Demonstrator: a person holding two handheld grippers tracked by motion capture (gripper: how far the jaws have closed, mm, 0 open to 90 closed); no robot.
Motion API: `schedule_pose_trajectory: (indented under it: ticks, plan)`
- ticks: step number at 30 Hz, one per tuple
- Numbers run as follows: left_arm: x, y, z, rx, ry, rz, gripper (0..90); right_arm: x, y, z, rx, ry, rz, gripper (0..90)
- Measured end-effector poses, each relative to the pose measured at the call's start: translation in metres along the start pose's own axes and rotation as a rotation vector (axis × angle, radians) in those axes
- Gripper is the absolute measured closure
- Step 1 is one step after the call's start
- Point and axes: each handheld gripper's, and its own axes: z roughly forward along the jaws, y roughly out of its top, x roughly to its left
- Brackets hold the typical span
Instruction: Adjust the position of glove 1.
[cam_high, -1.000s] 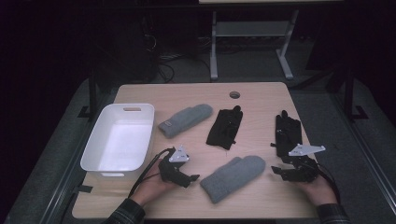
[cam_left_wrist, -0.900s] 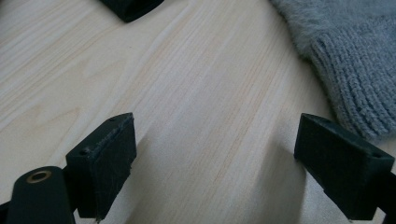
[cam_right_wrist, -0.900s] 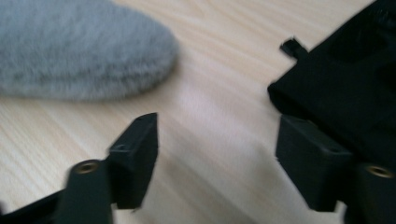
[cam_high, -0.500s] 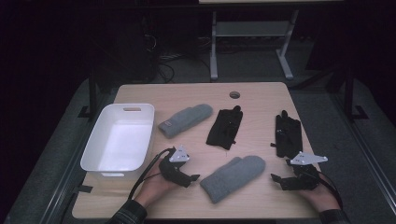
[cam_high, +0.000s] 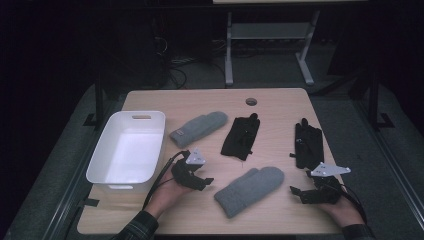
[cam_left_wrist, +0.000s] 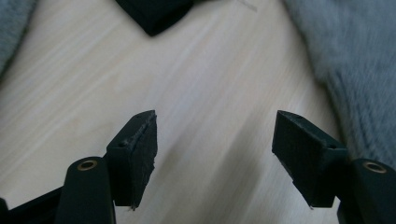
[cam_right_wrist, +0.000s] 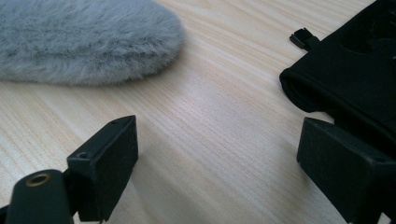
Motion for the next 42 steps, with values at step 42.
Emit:
schedule_pose_trajectory:
  ticks: [42]
  plan:
    - [0.145,0.100,0.046,0.054,0.187,-0.233,50.4,-0.001,-0.001,-0.001,0.003,-0.002,0.001,12.3]
